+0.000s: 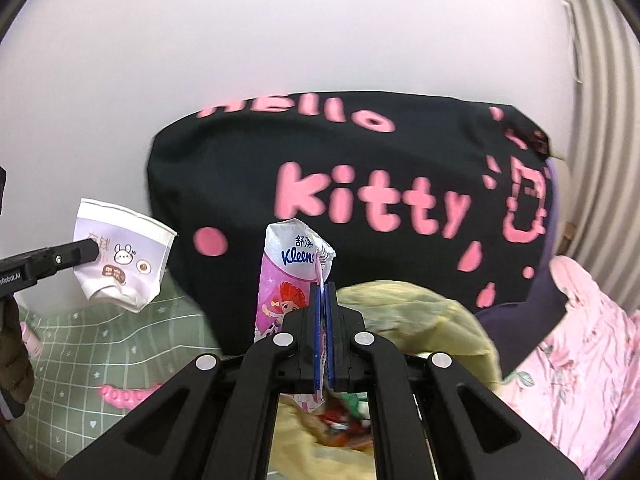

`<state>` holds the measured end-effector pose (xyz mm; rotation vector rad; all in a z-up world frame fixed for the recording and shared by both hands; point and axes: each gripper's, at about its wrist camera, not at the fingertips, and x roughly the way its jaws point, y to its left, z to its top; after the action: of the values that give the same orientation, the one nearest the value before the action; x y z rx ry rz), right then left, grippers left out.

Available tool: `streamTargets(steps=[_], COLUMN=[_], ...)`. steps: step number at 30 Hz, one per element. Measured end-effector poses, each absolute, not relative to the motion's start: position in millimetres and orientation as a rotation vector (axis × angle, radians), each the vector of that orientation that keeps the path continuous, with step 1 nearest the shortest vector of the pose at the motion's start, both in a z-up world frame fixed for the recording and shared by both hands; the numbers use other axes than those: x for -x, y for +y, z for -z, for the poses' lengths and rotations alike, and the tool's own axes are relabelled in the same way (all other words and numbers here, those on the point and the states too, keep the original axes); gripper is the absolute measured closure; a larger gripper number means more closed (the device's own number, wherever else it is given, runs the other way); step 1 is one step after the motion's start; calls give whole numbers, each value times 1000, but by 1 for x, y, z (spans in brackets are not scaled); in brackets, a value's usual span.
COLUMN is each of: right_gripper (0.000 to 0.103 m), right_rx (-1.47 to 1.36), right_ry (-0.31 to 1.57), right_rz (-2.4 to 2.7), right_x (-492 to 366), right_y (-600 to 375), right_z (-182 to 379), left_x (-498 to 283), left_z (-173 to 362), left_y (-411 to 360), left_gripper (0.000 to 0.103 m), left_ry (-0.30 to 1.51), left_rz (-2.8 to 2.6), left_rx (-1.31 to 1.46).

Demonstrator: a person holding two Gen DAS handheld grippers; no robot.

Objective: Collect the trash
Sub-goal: 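Carry the paper cup and tissue pack over the bin bag and open both grippers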

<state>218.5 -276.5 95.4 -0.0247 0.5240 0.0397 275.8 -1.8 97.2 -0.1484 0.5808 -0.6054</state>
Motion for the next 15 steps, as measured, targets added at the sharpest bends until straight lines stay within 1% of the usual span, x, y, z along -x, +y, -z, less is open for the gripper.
streamTargets(steps=[11,15], right_gripper=[99,99], right_rx=[-35,-49], right_ry=[521,531], right_rz=[77,97], right_x=[-209,-206], right_y=[-341,-360], right_z=[-90,-84], left_x=[-293,-299], left_z=[-92,-88], left_y=[-65,-99], left_gripper=[96,96], left_ry=[628,652], left_rz=[736,785], left_rx=[131,111])
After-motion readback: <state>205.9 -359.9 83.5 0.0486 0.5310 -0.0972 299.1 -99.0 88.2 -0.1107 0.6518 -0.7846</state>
